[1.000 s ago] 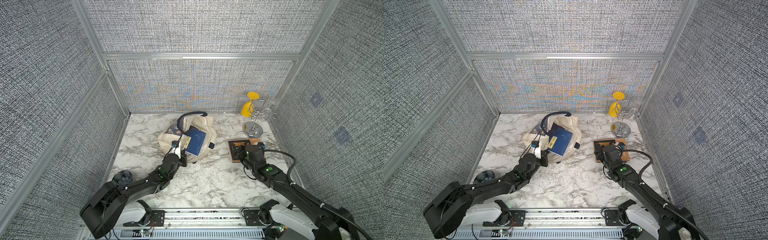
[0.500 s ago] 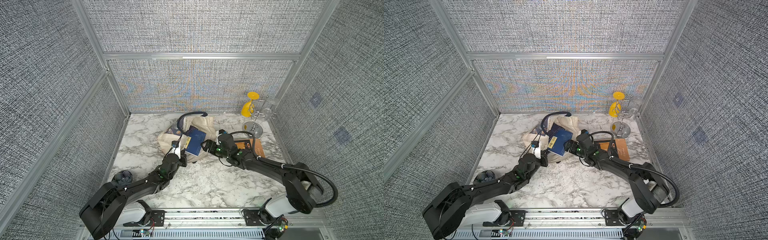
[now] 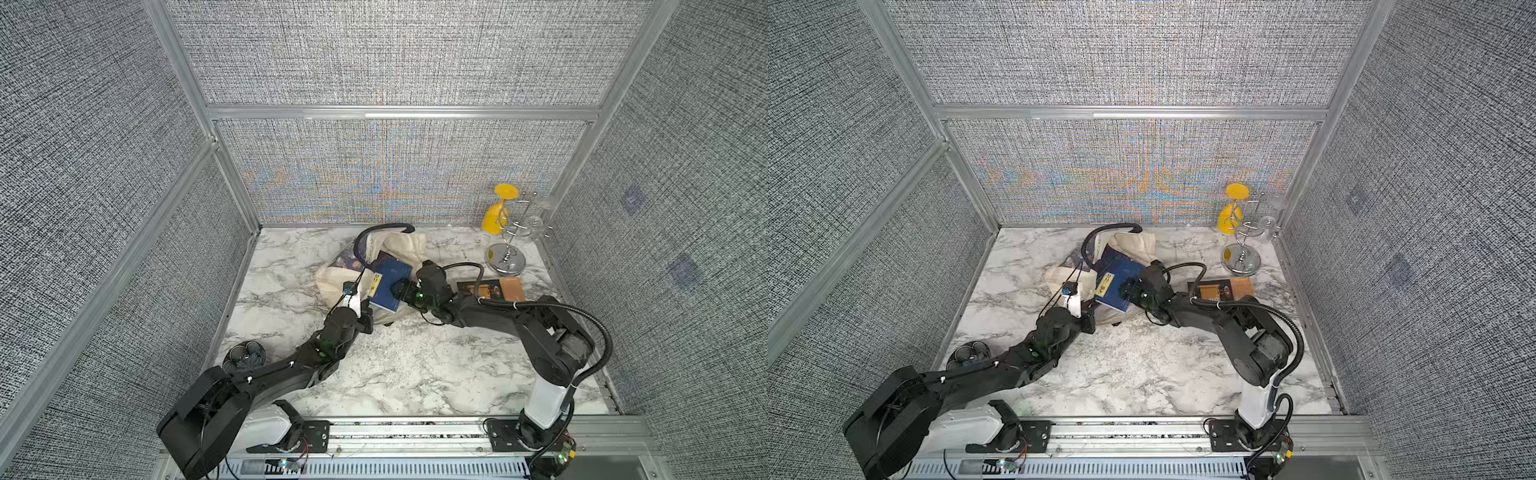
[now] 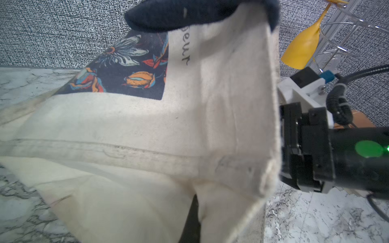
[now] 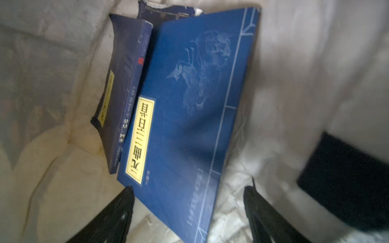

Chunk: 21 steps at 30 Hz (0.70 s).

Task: Take out the books from the canvas bag
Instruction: Pick up the book from the canvas bag.

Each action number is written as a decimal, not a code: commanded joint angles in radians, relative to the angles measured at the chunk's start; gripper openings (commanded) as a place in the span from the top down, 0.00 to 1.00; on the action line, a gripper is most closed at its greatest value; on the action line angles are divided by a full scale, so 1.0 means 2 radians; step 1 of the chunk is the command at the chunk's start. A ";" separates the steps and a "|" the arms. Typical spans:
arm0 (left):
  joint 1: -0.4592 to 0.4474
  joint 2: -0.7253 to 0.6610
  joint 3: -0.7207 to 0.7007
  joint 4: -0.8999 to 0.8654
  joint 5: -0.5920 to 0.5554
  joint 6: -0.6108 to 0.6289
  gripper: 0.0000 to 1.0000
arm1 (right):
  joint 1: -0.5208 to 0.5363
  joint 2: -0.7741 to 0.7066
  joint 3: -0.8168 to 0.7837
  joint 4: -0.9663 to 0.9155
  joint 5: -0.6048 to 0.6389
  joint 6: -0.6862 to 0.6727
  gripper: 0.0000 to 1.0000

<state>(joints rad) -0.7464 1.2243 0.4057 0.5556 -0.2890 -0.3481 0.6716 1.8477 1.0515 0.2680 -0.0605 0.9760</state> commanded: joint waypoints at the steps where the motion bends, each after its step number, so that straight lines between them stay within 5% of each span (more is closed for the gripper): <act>1: 0.000 -0.003 0.000 0.019 0.000 0.003 1.00 | -0.002 0.019 0.005 0.040 -0.003 0.011 0.19; 21: 0.000 0.001 0.000 0.022 0.000 0.002 1.00 | -0.012 0.081 -0.018 0.233 -0.011 -0.001 0.40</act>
<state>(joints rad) -0.7464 1.2285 0.4057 0.5579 -0.2886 -0.3481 0.6483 1.9995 1.0088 0.6327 -0.0658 0.9897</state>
